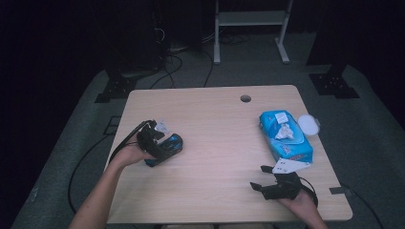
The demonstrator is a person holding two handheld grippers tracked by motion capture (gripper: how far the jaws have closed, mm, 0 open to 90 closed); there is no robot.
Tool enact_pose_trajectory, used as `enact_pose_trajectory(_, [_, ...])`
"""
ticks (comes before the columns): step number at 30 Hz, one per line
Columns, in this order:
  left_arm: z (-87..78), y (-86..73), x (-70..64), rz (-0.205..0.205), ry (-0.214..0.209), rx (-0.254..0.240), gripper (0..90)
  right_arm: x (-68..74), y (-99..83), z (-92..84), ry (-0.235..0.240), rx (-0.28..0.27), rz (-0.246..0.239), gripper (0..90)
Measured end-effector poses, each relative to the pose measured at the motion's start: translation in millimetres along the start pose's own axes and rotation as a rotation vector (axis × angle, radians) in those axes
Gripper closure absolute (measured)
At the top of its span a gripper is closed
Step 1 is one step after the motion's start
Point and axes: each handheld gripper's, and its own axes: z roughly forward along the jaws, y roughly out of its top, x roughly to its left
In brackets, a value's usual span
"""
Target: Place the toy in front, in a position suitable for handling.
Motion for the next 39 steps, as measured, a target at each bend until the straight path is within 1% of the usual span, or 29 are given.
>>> enact_pose_trajectory(3, [10.8, -0.5, 2.9, -0.009, -0.014, 0.030, 7.1, -0.8, -0.2, 0.0, 0.000, 0.001, 0.001, 23.6])
enact_pose_trajectory(4, [13.8, -0.8, 4.1, -0.015, -0.015, 0.033, 7.1, -0.8, -0.2, 0.0, 0.000, 0.001, 0.001, 23.6])
enact_pose_trajectory(5, [18.6, -1.2, 6.5, -0.031, -0.032, 0.042, 7.1, -1.1, -0.3, -0.1, 0.002, 0.002, 0.001, 23.6])
enact_pose_trajectory(6, [18.6, -1.2, 6.5, -0.031, -0.032, 0.042, 7.2, -1.1, -0.3, -0.1, 0.002, 0.002, 0.001, 23.6])
enact_pose_trajectory(7, [20.8, -1.1, 7.9, -0.034, -0.038, 0.054, 7.2, -1.1, -0.4, -0.2, 0.001, 0.002, 0.001, 23.6])
enact_pose_trajectory(8, [23.0, -0.6, 8.9, -0.035, -0.045, 0.075, 7.3, -1.0, -0.4, -0.4, 0.002, 0.002, 0.003, 23.6])
enact_pose_trajectory(9, [27.0, 0.8, 9.8, -0.022, -0.049, 0.106, 7.2, -1.1, -0.3, -1.1, 0.000, 0.001, 0.001, 23.5])
enact_pose_trajectory(10, [27.0, 0.8, 9.8, -0.022, -0.049, 0.106, 7.2, -1.2, -0.2, -1.5, -0.001, 0.000, 0.002, 23.6])
enact_pose_trajectory(11, [28.8, 3.1, 11.1, -0.021, -0.065, 0.120, 7.3, -1.4, -0.2, -1.9, -0.001, -0.001, 0.005, 23.6])
enact_pose_trajectory(13, [29.1, 4.5, 11.5, -0.016, -0.064, 0.126, 7.3, -1.7, -0.2, -2.3, -0.002, -0.003, 0.004, 23.6])
enact_pose_trajectory(14, [29.4, 5.2, 11.9, -0.015, -0.066, 0.119, 7.3, -2.0, -0.2, -2.6, -0.003, -0.004, 0.004, 23.6])
enact_pose_trajectory(15, [31.5, 6.2, 12.8, -0.016, -0.086, 0.132, 9.3, -2.4, -0.3, -2.9, -0.003, -0.005, 0.004, 23.5])
enact_pose_trajectory(16, [31.5, 6.2, 12.8, -0.016, -0.086, 0.132, 9.3, -2.4, -0.3, -2.9, -0.003, -0.005, 0.004, 23.5])
enact_pose_trajectory(17, [34.6, 6.1, 13.3, -0.003, -0.083, 0.164, 9.2, -2.5, -0.4, -3.0, -0.003, -0.004, 0.005, 23.6])
enact_pose_trajectory(21, [37.0, 4.6, 15.9, -0.019, -0.089, 0.175, 9.2, -2.2, -0.7, -3.7, -0.003, -0.007, 0.006, 23.6])
enact_pose_trajectory(26, [39.0, 3.4, 18.2, -0.024, -0.095, 0.194, 9.6, -2.6, -0.8, -3.8, -0.001, -0.006, 0.007, 23.6])
enact_pose_trajectory(29, [40.4, 2.6, 20.4, -0.031, -0.105, 0.199, 11.3, -2.4, -0.6, -3.5, -0.001, -0.006, 0.005, 23.6])
enact_pose_trajectory(32, [42.3, 2.7, 20.9, -0.027, -0.113, 0.217, 13.4, -2.2, -0.5, -3.0, 0.000, -0.004, 0.004, 23.6])
enact_pose_trajectory(33, [43.4, 2.6, 22.1, -0.044, -0.128, 0.221, 13.6, -2.1, -0.5, -2.8, 0.001, -0.004, 0.005, 23.6])
enact_pose_trajectory(36, [44.7, 2.9, 23.0, -0.050, -0.137, 0.233, 15.1, -2.1, -0.4, -2.6, 0.002, -0.004, 0.005, 23.6])
enact_pose_trajectory(37, [46.3, 2.6, 22.9, -0.044, -0.156, 0.244, 17.1, -2.1, -0.4, -2.4, 0.002, -0.002, 0.005, 23.6])
enact_pose_trajectory(39, [46.8, 2.6, 23.0, -0.049, -0.161, 0.242, 18.3, -2.1, -0.4, -2.3, 0.003, -0.002, 0.005, 23.6])
